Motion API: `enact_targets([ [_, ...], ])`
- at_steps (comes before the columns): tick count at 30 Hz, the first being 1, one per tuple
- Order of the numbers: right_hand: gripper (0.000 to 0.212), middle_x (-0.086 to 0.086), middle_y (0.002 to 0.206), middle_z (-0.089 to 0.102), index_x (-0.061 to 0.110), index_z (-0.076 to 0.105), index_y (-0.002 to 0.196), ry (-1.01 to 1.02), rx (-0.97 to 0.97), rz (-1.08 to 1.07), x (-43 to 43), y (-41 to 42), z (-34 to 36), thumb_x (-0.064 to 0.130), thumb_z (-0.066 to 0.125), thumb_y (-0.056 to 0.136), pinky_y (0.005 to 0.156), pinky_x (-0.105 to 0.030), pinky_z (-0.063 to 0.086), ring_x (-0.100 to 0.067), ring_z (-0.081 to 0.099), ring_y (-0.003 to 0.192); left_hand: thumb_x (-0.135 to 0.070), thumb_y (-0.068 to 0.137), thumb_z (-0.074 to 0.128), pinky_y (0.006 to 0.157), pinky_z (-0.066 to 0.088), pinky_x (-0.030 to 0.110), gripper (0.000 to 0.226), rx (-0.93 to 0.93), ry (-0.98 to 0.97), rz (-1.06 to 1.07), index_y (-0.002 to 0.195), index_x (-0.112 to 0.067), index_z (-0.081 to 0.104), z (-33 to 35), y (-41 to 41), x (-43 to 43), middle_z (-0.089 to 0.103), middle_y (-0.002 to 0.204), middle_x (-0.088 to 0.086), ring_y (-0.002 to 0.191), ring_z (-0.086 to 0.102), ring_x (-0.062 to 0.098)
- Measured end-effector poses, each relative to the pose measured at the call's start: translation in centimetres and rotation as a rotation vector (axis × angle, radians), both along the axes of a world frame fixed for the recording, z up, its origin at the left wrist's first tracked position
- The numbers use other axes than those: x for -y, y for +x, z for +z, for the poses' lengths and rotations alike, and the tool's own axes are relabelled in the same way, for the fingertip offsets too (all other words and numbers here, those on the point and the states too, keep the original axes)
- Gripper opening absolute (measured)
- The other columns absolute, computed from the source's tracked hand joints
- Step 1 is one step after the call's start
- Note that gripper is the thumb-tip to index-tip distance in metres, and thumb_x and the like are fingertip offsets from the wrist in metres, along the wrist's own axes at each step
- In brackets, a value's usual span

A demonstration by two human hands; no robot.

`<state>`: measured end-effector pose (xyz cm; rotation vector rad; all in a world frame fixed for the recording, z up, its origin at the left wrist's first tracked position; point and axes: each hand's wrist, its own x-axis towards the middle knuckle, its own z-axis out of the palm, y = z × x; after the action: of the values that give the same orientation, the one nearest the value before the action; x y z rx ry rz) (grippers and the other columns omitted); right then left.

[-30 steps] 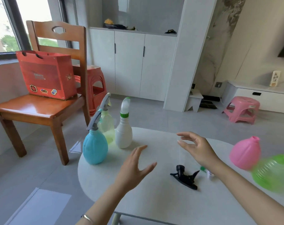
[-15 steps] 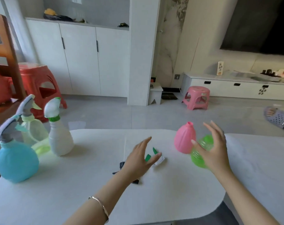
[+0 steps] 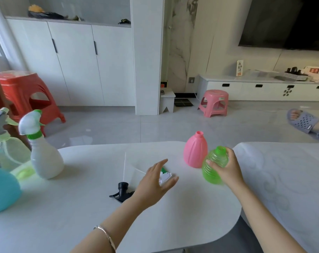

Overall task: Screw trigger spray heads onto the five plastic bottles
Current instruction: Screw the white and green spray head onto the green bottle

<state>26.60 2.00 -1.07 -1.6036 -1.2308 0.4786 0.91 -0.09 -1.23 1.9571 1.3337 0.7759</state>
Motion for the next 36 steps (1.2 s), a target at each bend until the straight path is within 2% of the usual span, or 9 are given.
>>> enact_targets([
  [6, 0.056, 0.006, 0.106, 0.054, 0.021, 0.044, 0.111, 0.004, 0.103, -0.019, 1.4, -1.8, 1.1, 0.023, 0.082, 0.069, 0.078, -0.030, 0.037, -0.020, 0.051, 0.098, -0.053, 0.088, 0.057, 0.100, 0.025, 0.019, 0.070, 0.046, -0.007, -0.005, 0.147, -0.028, 0.030, 0.1, 0.1, 0.1, 0.039, 0.147, -0.014, 0.136, 0.032, 0.005],
  [10, 0.050, 0.017, 0.096, 0.057, 0.030, 0.047, 0.100, 0.068, -0.032, 0.104, 2.8, -5.5, 3.2, 0.027, 0.084, 0.066, 0.076, -0.025, 0.039, -0.012, 0.055, 0.091, -0.055, 0.080, 0.067, 0.103, 0.026, 0.019, 0.081, 0.118, -0.032, -0.043, 0.148, -0.031, 0.027, 0.3, -0.1, 0.2, 0.035, 0.148, -0.019, 0.136, 0.030, -0.001],
  [14, 0.048, -0.002, 0.104, 0.067, 0.023, 0.055, 0.103, 0.021, -0.270, 0.334, 3.3, -10.4, 3.4, 0.030, 0.083, 0.064, 0.090, -0.032, 0.048, -0.016, 0.063, 0.100, -0.052, 0.069, 0.080, 0.106, 0.032, 0.020, 0.097, 0.154, -0.034, -0.060, 0.147, -0.033, 0.026, 0.6, -1.3, 0.0, 0.038, 0.145, -0.019, 0.132, 0.036, -0.002],
  [17, 0.060, -0.009, 0.113, 0.065, 0.017, 0.054, 0.110, -0.007, -0.324, 0.400, 3.1, -12.8, 3.0, 0.037, 0.079, 0.059, 0.098, -0.038, 0.046, -0.021, 0.061, 0.109, -0.048, 0.065, 0.084, 0.102, 0.038, 0.018, 0.090, 0.155, 0.013, -0.017, 0.140, -0.033, 0.037, 0.6, -3.2, -0.1, 0.049, 0.136, -0.019, 0.126, 0.046, -0.003],
  [21, 0.052, 0.003, 0.124, 0.057, 0.029, 0.051, 0.116, -0.090, -0.314, 0.542, 1.6, -13.6, 2.1, 0.041, 0.071, 0.069, 0.096, -0.023, 0.044, -0.006, 0.055, 0.115, -0.051, 0.058, 0.084, 0.097, 0.046, 0.025, 0.083, 0.159, 0.078, 0.087, 0.130, -0.033, 0.047, 0.9, -7.4, -0.3, 0.058, 0.122, -0.019, 0.113, 0.054, -0.004],
  [24, 0.034, 0.014, 0.128, 0.053, 0.036, 0.052, 0.116, -0.166, -0.102, 0.557, 0.4, -12.9, 0.7, 0.031, 0.066, 0.085, 0.090, -0.015, 0.041, -0.002, 0.051, 0.119, -0.062, 0.052, 0.078, 0.096, 0.047, 0.029, 0.087, 0.156, 0.068, 0.165, 0.127, -0.035, 0.046, 1.1, -11.4, -0.4, 0.061, 0.120, -0.015, 0.113, 0.057, 0.005],
  [28, 0.045, 0.022, 0.128, 0.045, 0.033, 0.049, 0.128, -0.236, 0.385, 0.569, -0.5, -12.7, -1.7, 0.023, 0.062, 0.087, 0.094, -0.015, 0.032, -0.002, 0.046, 0.122, -0.065, 0.049, 0.076, 0.080, 0.046, 0.012, 0.080, 0.164, 0.048, 0.223, 0.118, -0.039, 0.046, 1.1, -16.1, -0.1, 0.064, 0.110, -0.013, 0.099, 0.059, -0.001],
  [32, 0.067, 0.015, 0.137, 0.046, 0.037, 0.040, 0.137, -0.327, 0.470, 0.633, -0.9, -13.5, -2.0, 0.032, 0.071, 0.077, 0.101, -0.020, 0.029, -0.004, 0.039, 0.126, -0.065, 0.049, 0.077, 0.083, 0.044, 0.017, 0.081, 0.214, 0.026, 0.252, 0.119, -0.036, 0.047, 1.3, -18.2, 0.0, 0.063, 0.113, -0.013, 0.103, 0.058, -0.003],
  [36, 0.067, 0.009, 0.137, 0.049, 0.034, 0.042, 0.136, -0.308, 0.617, 0.608, -1.4, -14.3, -2.4, 0.038, 0.071, 0.075, 0.101, -0.019, 0.027, -0.015, 0.040, 0.128, -0.062, 0.051, 0.078, 0.079, 0.046, 0.008, 0.079, 0.274, -0.011, 0.232, 0.119, -0.037, 0.048, 1.8, -18.4, -0.3, 0.064, 0.112, -0.015, 0.100, 0.060, -0.007],
])
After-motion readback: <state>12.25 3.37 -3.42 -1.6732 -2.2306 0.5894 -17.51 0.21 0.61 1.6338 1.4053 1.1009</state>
